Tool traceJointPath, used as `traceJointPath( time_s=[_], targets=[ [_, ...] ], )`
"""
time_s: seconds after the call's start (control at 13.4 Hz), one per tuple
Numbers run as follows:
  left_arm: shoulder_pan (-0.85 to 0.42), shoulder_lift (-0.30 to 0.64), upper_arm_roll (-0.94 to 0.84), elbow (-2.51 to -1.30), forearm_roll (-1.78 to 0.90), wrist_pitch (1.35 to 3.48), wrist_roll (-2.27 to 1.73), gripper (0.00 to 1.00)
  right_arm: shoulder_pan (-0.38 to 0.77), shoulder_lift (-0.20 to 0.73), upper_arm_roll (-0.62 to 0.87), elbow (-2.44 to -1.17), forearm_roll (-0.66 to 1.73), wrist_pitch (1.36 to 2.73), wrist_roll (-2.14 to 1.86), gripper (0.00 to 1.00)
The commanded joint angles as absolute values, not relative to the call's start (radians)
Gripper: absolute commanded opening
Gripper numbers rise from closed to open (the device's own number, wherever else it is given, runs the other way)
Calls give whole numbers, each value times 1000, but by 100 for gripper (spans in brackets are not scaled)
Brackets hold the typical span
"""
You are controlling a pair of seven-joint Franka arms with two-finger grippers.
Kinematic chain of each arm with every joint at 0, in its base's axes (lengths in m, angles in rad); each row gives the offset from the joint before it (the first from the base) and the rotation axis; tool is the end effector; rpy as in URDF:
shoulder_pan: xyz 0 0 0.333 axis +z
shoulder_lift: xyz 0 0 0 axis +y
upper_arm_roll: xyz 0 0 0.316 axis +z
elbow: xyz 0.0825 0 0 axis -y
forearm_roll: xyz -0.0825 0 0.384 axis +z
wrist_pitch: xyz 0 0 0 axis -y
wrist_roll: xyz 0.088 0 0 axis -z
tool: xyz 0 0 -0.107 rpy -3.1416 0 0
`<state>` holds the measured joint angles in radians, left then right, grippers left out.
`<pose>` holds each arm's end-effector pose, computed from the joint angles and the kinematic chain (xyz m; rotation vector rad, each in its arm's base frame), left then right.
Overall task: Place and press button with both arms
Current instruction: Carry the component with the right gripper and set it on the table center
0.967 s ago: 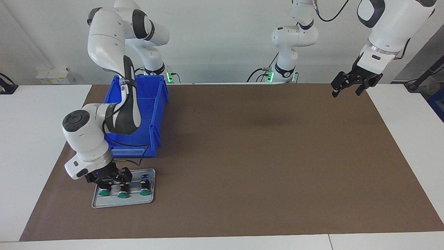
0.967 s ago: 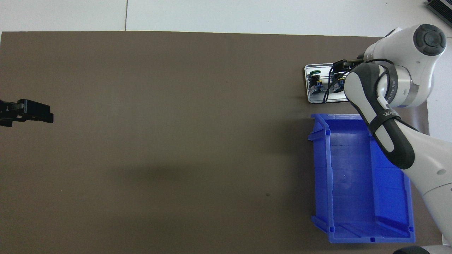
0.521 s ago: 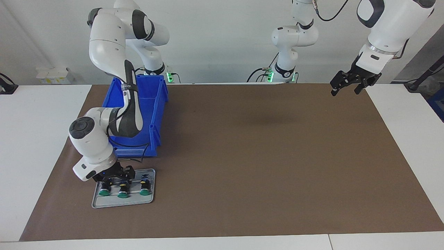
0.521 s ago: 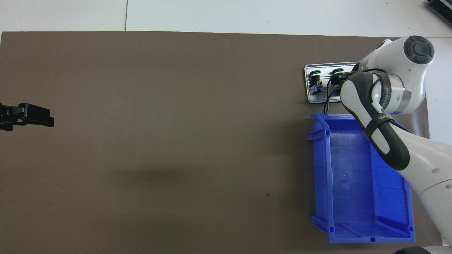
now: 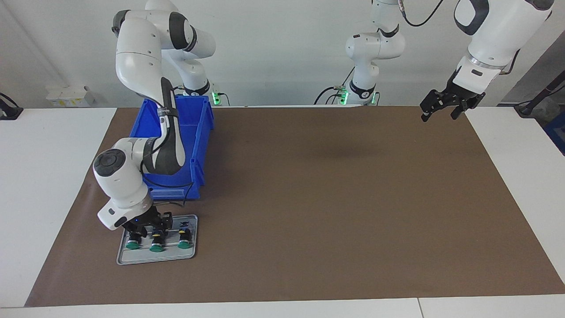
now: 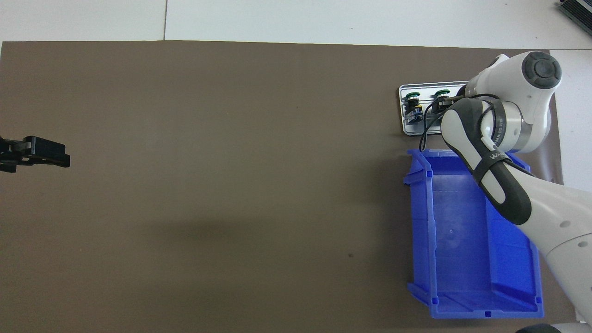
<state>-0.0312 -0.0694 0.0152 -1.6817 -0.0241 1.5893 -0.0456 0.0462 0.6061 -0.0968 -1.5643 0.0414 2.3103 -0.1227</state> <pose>0.5329 -0.0108 0.6115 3.1166 0.0472 -0.0371 0.7131 -0.0246 0.3050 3.0986 0.1046 0.2182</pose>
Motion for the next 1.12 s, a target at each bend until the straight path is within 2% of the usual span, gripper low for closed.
traceJointPath(
  time_s=[0.0, 0.07, 0.22, 0.52, 0.67, 0.82, 1.04],
  targets=[
    [-26, -100, 17, -1713, -34, 1594, -40, 100, 37, 594, -86, -1601, 61, 2367, -153, 55],
    [-26, -100, 17, -1713, -34, 1594, -40, 100, 37, 594, -86, -1601, 61, 2370, -153, 45],
    [-26, -100, 15, -1713, -34, 1594, -38, 100, 37, 595, -86, -1606, 61, 2372, -153, 0],
    [-26, -100, 17, -1713, -34, 1594, -38, 100, 38, 578, -86, -1548, 51, 2332, -97, 0],
    [-26, -100, 15, -1713, -34, 1594, -40, 100, 52, 569, -90, -1444, 46, 2208, 16, 0],
    [-26, -100, 15, -1713, -34, 1594, -38, 100, 84, 560, -100, -1350, 44, 2093, 294, 0],
    [-26, -100, 15, -1713, -34, 1594, -38, 100, 127, 479, -92, -1345, 44, 2056, 708, 0]
  ],
)
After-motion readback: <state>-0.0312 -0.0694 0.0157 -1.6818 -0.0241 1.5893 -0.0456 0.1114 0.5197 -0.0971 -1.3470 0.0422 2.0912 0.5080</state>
